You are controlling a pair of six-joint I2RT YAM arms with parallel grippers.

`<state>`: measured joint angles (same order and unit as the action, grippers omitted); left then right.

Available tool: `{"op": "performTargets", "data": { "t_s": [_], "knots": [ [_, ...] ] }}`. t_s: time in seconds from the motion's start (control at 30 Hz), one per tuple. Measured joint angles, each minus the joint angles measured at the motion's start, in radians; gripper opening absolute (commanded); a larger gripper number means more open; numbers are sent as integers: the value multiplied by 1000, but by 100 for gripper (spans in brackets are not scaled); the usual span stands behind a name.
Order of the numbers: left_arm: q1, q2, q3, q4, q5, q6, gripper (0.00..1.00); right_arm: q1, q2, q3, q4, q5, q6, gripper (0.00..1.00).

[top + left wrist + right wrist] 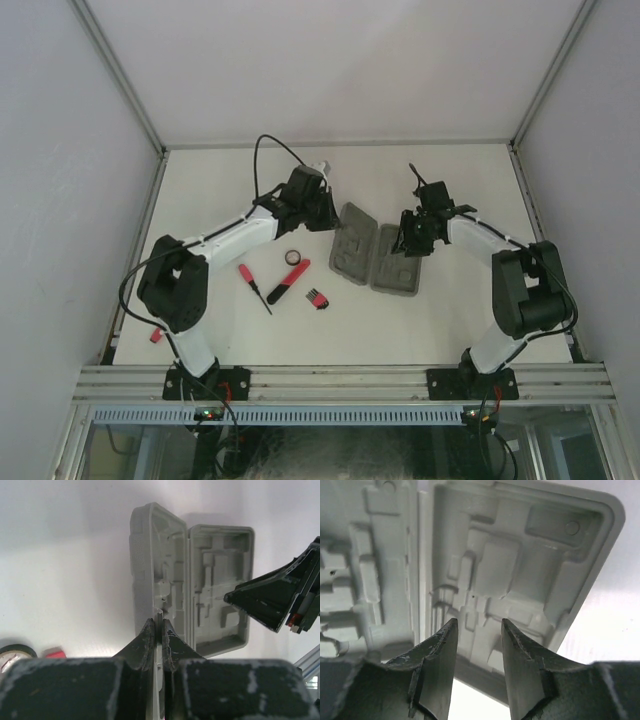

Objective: Sort the tools into containers
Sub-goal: Open the storage box at the center of the board.

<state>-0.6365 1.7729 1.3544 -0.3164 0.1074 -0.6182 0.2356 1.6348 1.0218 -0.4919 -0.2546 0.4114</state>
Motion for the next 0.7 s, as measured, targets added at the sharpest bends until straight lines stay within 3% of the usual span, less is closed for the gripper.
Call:
{"op": "performTargets", "data": {
  "t_s": [0.5,0.7],
  "knots": [
    [7,27,-72,1,-34,0,27,-58,90,0,7,100,23,42],
    [15,27,-73,0,-44,1,38,-70,88,0,27,88,18,48]
  ]
}}
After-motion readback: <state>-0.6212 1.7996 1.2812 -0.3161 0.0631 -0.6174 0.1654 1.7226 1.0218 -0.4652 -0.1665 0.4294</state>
